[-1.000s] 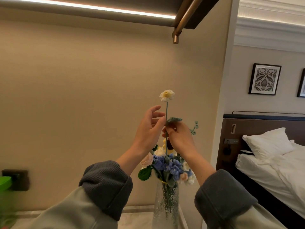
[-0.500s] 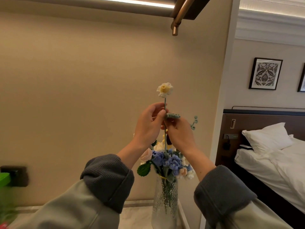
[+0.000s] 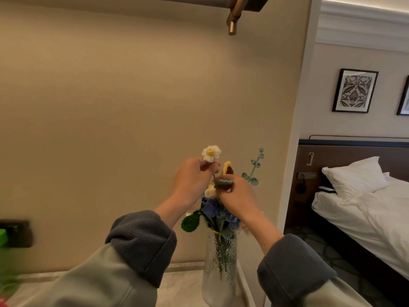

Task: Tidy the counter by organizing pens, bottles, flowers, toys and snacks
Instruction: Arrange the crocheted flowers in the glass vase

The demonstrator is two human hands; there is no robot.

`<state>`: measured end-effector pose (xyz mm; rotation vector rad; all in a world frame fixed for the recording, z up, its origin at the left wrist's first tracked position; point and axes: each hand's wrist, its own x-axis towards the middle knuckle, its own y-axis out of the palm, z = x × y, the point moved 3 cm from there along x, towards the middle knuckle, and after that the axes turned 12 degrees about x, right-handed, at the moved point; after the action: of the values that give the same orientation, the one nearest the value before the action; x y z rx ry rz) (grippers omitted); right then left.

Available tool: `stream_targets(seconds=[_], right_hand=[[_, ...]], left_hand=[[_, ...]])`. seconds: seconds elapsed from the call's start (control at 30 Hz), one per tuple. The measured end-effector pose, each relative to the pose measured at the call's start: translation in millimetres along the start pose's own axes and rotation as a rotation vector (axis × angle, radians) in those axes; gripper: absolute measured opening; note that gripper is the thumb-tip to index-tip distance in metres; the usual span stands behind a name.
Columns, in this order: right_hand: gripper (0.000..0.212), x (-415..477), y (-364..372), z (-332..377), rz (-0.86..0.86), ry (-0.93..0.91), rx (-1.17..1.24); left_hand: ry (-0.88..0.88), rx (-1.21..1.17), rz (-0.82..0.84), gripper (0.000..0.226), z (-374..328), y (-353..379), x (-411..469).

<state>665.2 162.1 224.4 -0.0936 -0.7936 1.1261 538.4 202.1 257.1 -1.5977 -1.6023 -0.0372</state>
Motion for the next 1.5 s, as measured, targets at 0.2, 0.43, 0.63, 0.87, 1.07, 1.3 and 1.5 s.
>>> stream_targets(seconds=[0.2, 0.43, 0.63, 0.87, 1.07, 1.3, 1.5], right_hand=[[0.039, -3, -5, -9, -0.089, 0.048, 0.159], [0.035, -8, -5, -16, -0.297, 0.011, 0.26], [0.026, -4, -10, -23, -0.257, 0.078, 0.341], [0.033, -2, -6, -29, -0.189, 0.078, 0.327], [0.036, -1, -6, -29, -0.165, 0.06, 0.327], [0.034, -5, -17, -35, -0.255, 0.05, 0.392], [0.027, -6, -22, -42, -0.373, 0.087, 0.453]], left_hand=[[-0.064, 0.127, 0.054, 0.017, 14, 2, -8], [-0.002, 0.234, 0.149, 0.016, 18, 2, -6], [-0.071, 0.03, 0.287, 0.038, 19, 0, 4], [-0.109, -0.109, 0.178, 0.034, -11, -6, 30], [-0.067, 0.483, 0.45, 0.066, -26, 18, 48], [-0.003, 0.41, 0.383, 0.037, -19, 30, 51], [0.14, 0.262, 0.412, 0.031, -18, 29, 47]])
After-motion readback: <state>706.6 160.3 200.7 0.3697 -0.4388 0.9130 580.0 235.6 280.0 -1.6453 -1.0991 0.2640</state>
